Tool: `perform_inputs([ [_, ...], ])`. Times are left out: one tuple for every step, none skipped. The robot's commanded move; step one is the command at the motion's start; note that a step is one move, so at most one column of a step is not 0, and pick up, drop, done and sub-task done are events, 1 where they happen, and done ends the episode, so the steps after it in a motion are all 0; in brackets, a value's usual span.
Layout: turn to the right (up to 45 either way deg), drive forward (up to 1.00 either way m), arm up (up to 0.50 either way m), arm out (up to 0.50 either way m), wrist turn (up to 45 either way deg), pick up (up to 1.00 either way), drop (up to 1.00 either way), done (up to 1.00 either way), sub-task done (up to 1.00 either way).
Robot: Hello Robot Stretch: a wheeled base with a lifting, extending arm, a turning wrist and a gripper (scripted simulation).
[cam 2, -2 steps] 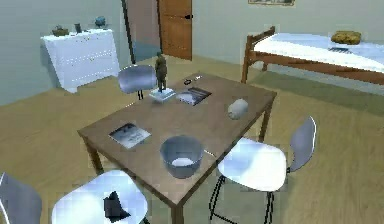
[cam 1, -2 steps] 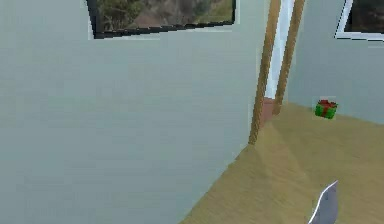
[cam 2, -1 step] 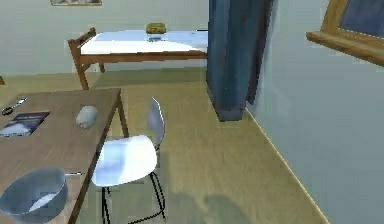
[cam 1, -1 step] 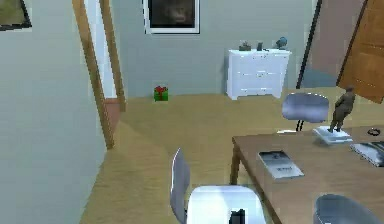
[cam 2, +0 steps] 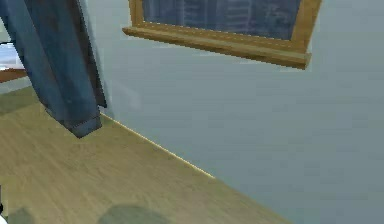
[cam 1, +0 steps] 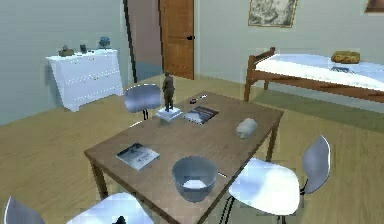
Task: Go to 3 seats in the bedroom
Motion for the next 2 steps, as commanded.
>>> perform_inputs([
  [24.0,0.0,0.0,0.0,0.0,0.0,0.0,0.0,0.0],
  [0.0,0.0,0.0,0.0,0.0,0.0,0.0,1.0,0.0],
])
